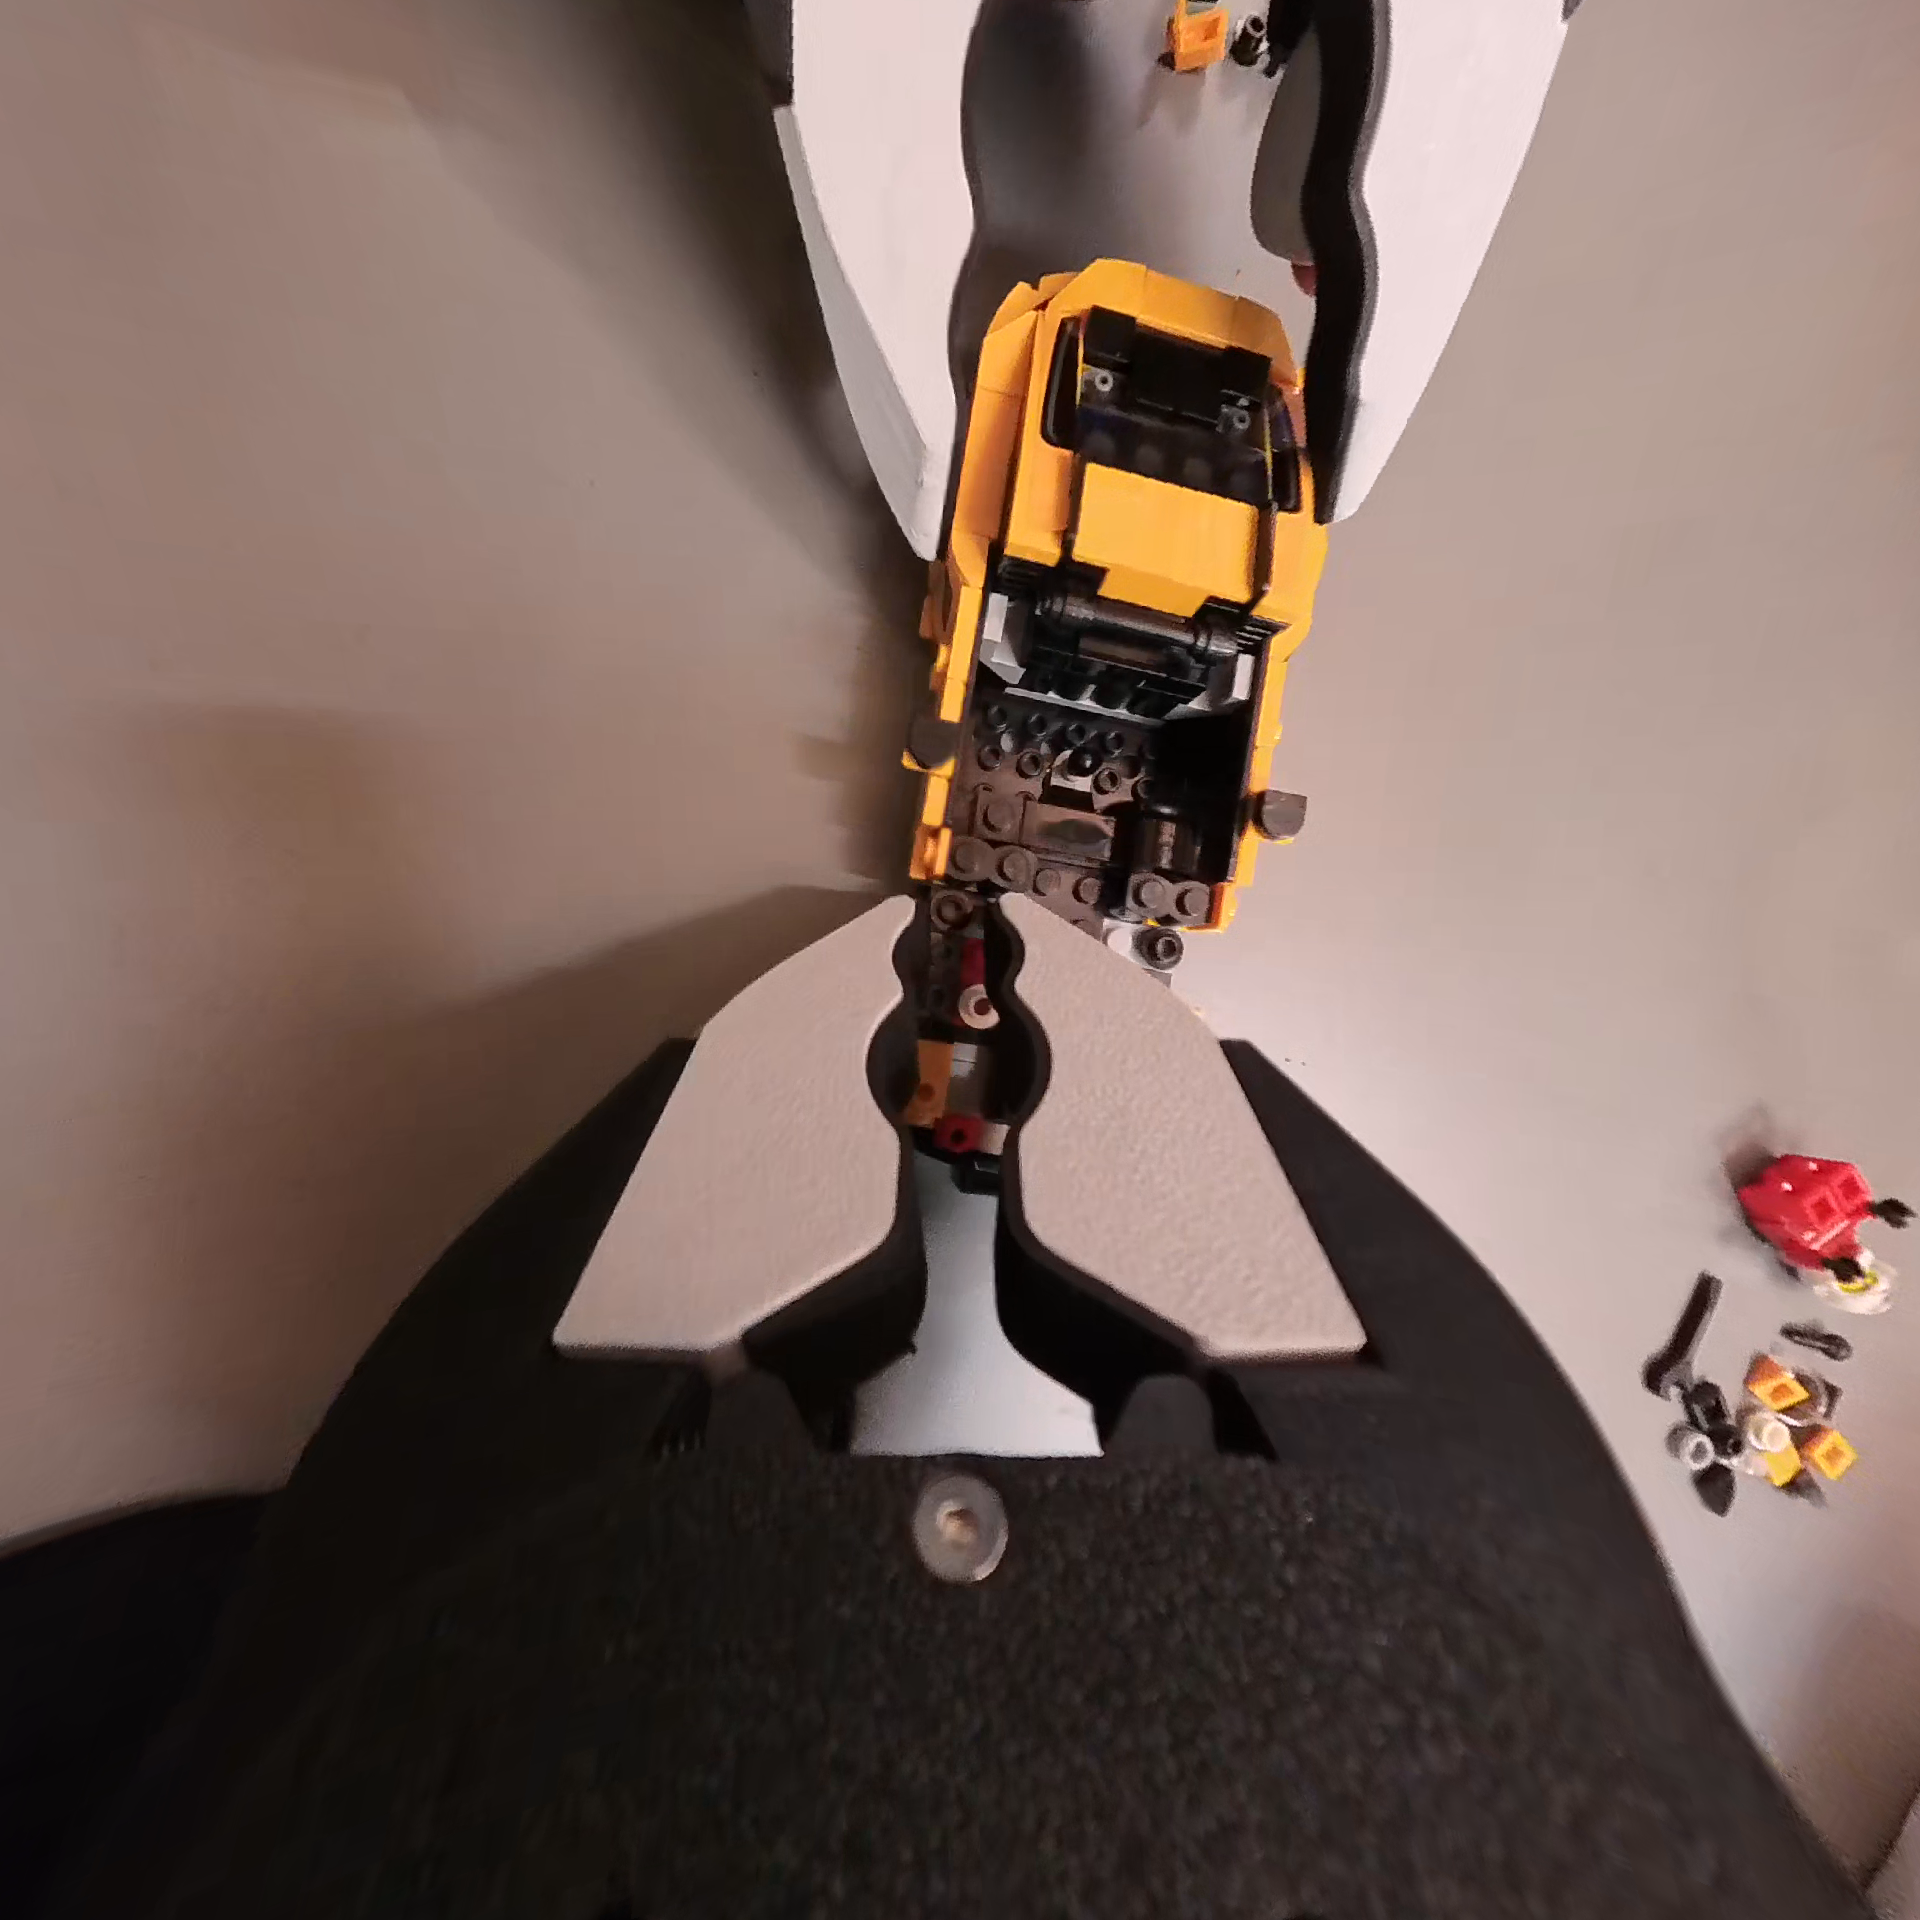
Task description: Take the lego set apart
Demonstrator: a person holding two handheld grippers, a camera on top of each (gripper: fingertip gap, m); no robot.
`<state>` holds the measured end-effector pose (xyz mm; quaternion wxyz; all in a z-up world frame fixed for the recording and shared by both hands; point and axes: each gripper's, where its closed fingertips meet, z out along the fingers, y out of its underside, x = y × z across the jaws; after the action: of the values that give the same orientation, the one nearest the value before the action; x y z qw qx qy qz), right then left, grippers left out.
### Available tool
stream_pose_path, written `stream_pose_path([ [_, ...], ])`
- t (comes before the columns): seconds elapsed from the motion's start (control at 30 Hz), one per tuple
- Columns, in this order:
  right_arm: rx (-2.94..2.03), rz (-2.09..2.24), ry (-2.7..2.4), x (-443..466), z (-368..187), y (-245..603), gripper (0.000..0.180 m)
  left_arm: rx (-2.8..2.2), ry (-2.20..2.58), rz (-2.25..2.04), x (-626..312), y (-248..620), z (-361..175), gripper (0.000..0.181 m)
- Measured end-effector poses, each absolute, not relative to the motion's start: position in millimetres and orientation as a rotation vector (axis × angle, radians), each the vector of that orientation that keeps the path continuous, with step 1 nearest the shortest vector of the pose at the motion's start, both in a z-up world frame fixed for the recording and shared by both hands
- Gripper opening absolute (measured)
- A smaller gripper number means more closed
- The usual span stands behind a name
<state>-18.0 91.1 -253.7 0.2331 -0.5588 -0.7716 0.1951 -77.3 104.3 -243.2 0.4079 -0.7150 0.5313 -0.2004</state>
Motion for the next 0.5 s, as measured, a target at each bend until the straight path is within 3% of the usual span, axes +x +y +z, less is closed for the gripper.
stream_pose_path([
  [0.5, -1.516, 0.567, -2.033, -20.0, -251.9, 92.3, 0.001, -1.828, 1.327, -0.485, -80.6, 105.3, -243.7, 0.063],
])
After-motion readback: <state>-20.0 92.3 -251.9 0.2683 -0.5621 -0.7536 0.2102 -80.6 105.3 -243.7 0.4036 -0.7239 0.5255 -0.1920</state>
